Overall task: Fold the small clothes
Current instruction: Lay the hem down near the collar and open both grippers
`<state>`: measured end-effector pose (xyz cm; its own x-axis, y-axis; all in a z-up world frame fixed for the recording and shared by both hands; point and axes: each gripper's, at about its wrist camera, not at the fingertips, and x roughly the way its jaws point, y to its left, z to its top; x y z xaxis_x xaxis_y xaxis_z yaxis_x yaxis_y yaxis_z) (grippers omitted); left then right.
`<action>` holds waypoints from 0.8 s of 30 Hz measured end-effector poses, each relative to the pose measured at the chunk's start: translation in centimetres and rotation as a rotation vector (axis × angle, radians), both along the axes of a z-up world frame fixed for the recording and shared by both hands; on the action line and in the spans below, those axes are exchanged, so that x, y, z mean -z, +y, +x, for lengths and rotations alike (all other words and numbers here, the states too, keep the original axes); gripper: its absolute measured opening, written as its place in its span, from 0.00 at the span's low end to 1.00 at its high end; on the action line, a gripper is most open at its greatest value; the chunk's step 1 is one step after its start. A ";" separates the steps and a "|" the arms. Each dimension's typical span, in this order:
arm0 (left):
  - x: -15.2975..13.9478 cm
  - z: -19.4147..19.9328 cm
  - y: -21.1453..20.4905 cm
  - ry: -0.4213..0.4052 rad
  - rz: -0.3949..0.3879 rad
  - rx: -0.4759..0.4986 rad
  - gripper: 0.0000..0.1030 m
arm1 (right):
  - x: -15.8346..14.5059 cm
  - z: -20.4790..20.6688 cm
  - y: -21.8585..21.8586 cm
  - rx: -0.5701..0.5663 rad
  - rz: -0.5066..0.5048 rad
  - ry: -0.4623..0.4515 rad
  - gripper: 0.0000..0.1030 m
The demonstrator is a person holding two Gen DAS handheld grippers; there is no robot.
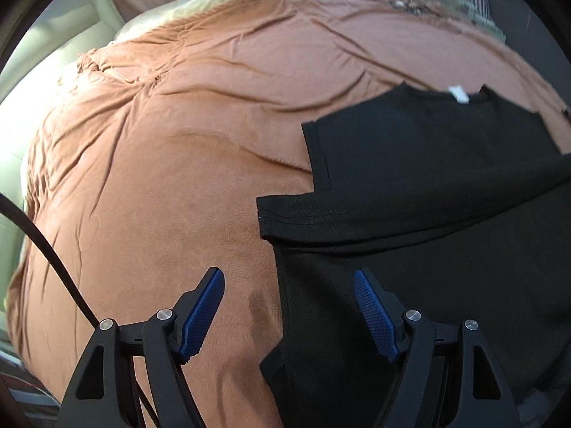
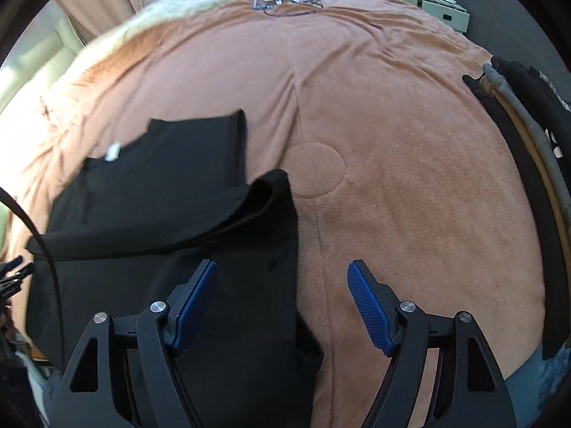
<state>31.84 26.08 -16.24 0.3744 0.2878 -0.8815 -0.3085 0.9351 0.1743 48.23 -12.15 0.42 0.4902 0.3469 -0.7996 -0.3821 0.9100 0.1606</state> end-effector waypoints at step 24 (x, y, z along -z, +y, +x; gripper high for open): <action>0.4 7.9 4.6 -0.020 0.030 -0.009 0.74 | 1.4 7.3 7.1 -0.024 -0.100 -0.063 0.70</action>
